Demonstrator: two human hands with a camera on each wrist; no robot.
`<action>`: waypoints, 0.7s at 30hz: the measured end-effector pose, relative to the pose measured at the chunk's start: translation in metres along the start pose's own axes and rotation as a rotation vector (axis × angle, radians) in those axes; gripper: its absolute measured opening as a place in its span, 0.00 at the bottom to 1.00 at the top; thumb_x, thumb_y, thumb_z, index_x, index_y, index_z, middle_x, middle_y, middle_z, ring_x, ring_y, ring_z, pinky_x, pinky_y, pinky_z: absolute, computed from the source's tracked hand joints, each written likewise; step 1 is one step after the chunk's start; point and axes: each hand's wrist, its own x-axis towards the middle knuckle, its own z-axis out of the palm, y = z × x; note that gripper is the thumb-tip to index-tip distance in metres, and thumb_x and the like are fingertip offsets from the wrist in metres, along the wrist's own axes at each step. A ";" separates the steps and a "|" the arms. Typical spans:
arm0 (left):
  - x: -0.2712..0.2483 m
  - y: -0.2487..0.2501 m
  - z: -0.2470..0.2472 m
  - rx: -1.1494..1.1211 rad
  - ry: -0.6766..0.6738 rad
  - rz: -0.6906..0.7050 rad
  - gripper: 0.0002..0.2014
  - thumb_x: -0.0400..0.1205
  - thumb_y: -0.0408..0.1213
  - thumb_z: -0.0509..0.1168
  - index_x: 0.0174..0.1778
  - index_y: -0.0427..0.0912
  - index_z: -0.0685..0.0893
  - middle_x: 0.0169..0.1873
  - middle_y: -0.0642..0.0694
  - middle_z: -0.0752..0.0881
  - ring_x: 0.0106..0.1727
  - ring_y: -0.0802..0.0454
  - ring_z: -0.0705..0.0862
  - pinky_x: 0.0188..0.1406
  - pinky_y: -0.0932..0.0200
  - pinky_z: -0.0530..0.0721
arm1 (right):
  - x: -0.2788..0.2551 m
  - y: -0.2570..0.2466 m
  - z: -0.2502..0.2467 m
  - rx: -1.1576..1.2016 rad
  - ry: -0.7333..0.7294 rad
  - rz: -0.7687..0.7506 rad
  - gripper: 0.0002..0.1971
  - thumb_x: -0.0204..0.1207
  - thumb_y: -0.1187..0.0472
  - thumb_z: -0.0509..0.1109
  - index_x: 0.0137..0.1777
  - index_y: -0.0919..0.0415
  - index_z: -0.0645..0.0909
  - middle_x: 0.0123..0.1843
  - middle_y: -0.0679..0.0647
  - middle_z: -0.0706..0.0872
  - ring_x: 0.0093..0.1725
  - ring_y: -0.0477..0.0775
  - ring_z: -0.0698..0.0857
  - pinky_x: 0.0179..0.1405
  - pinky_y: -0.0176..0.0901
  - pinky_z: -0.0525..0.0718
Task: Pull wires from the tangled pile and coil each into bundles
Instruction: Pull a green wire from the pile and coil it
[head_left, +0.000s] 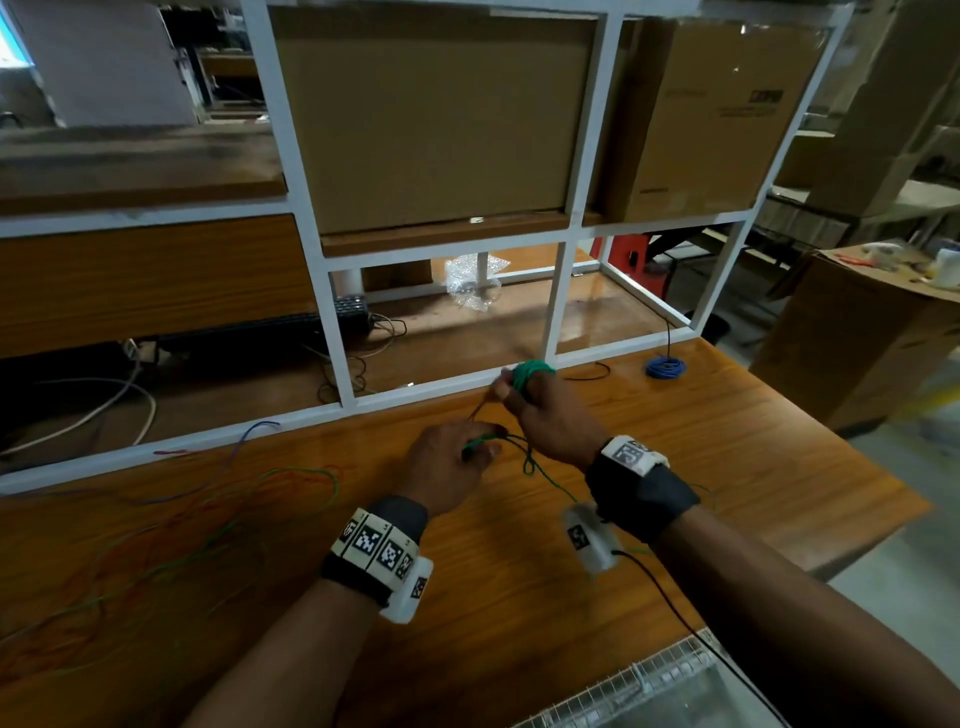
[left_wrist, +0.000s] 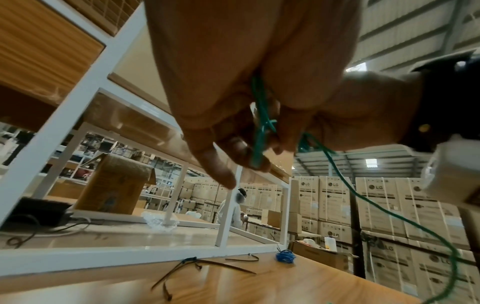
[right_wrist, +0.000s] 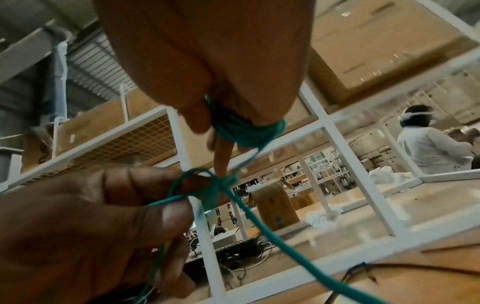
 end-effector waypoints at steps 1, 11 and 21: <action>-0.002 -0.003 -0.003 -0.037 0.050 0.023 0.12 0.84 0.43 0.69 0.63 0.57 0.89 0.57 0.54 0.90 0.57 0.57 0.86 0.57 0.54 0.86 | -0.001 0.001 -0.003 -0.085 -0.079 0.013 0.16 0.89 0.49 0.63 0.50 0.55 0.89 0.46 0.55 0.91 0.49 0.56 0.90 0.54 0.65 0.88; -0.014 -0.027 -0.034 -0.678 0.356 -0.081 0.17 0.85 0.26 0.65 0.51 0.54 0.93 0.37 0.46 0.89 0.41 0.51 0.87 0.47 0.56 0.89 | -0.013 0.006 -0.055 -0.308 -0.649 0.144 0.14 0.85 0.61 0.65 0.50 0.49 0.93 0.64 0.42 0.88 0.64 0.45 0.85 0.68 0.47 0.82; -0.019 -0.052 -0.051 -0.502 -0.141 -0.285 0.20 0.77 0.28 0.75 0.65 0.45 0.86 0.60 0.46 0.90 0.56 0.57 0.88 0.48 0.63 0.86 | -0.024 0.028 -0.051 -0.212 -0.338 0.089 0.14 0.83 0.66 0.70 0.40 0.52 0.93 0.51 0.41 0.91 0.50 0.43 0.88 0.53 0.46 0.87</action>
